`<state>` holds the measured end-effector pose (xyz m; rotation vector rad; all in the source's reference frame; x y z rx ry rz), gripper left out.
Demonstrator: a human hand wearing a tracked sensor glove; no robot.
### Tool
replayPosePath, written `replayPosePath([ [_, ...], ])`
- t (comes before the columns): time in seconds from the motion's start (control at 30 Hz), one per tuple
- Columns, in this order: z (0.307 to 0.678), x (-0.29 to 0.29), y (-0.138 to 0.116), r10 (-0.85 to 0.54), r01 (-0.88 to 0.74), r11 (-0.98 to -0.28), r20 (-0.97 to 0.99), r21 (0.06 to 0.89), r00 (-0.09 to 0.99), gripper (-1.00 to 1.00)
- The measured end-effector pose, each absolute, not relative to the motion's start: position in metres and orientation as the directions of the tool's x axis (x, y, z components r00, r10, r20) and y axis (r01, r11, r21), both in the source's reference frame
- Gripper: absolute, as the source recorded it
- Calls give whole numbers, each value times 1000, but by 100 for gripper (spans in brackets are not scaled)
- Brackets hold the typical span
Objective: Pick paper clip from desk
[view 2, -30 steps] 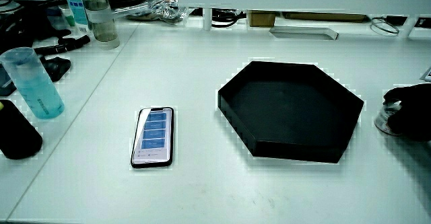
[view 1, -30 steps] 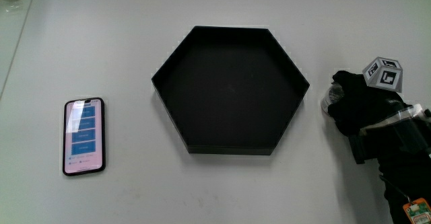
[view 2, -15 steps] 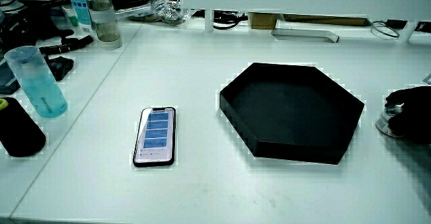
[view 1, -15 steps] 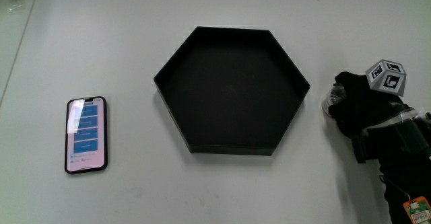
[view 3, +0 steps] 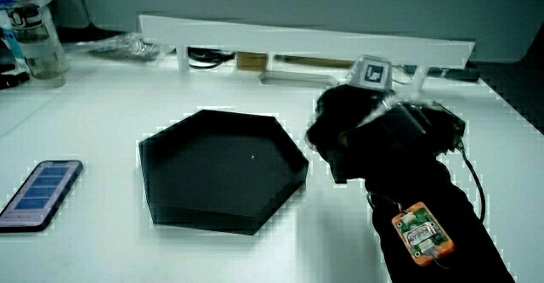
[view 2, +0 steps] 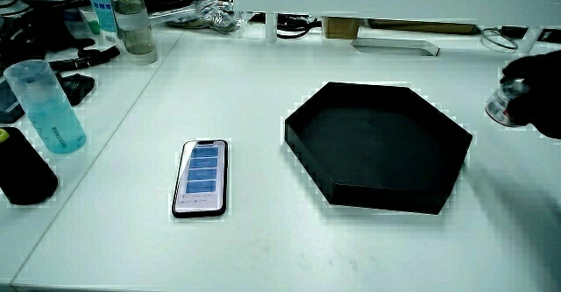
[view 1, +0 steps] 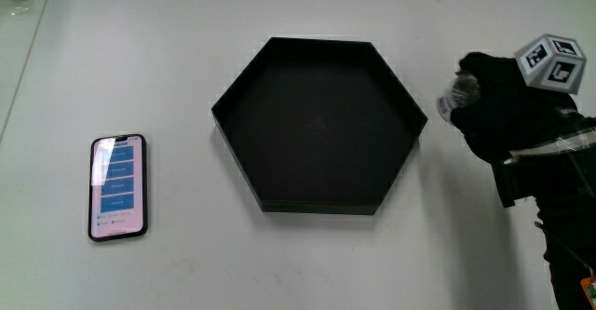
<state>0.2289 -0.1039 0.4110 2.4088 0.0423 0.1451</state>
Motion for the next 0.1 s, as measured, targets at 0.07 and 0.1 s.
replayPosePath([
  [0.07,412,224,-104,61,-38,-746,125,665,990,100],
  [0.1,414,222,-104,55,-39,-745,120,666,991,100],
])
